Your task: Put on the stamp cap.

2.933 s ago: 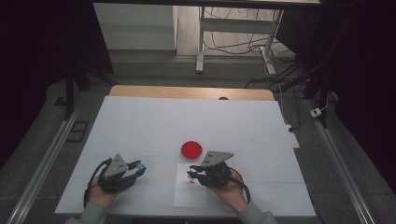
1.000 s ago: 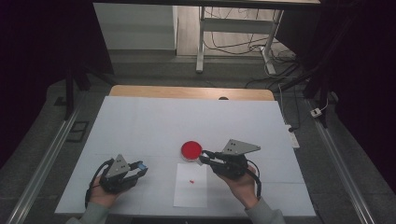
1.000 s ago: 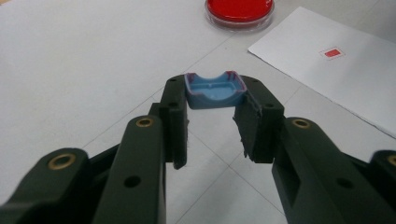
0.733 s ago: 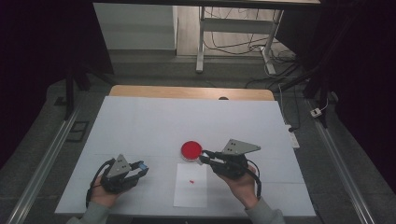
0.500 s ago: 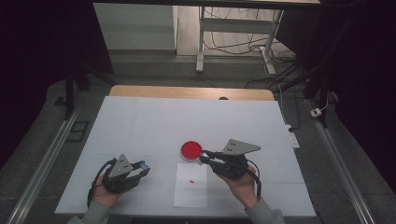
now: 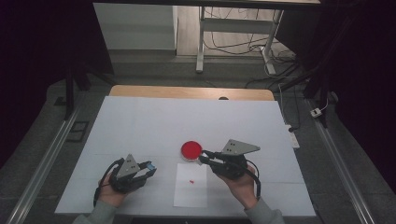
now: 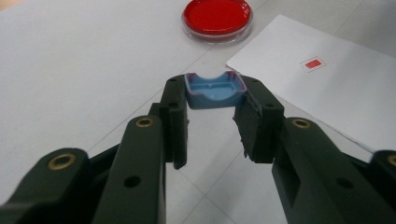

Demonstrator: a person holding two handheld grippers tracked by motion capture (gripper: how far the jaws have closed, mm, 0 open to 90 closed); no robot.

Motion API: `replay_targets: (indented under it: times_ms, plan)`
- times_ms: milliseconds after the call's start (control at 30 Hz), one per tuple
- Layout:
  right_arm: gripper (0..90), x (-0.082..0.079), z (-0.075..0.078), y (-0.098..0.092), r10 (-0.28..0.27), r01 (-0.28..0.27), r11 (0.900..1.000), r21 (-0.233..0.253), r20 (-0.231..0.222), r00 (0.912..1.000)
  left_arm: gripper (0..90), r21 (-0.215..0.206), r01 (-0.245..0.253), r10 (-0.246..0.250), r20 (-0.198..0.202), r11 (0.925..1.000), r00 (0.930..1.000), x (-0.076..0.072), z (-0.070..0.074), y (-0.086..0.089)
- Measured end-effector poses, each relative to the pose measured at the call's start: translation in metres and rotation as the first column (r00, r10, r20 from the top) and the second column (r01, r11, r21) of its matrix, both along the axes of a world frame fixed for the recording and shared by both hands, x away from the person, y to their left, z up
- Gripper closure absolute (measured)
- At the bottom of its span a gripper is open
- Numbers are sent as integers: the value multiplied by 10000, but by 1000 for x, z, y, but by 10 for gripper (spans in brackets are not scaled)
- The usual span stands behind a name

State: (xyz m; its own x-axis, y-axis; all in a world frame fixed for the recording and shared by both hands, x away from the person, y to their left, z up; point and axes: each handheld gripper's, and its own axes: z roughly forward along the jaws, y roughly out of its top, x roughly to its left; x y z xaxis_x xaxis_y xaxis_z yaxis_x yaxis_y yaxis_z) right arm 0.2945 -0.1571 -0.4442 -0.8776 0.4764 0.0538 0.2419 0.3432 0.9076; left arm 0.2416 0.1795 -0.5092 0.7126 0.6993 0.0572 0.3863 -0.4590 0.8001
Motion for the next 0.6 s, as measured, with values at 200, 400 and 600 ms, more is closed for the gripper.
replay_targets:
  times_ms: [200, 400, 600]
  plan:
    - [753, 0, 0, 0, -16, 16, 10000, -2, 11, 10000, 652, 39, 131, -131, 22, 9999, 9999, 1, 0, -6]
    - [753, 0, 0, 1, -21, 21, 10000, -8, 6, 10000, 652, 82, 219, -219, 29, 9997, 9998, 1, 0, -10]
    - [753, -1, 0, 1, -40, 40, 10000, 7, -2, 10000, 652, 89, 297, -297, 34, 9995, 9996, 3, 0, -15]
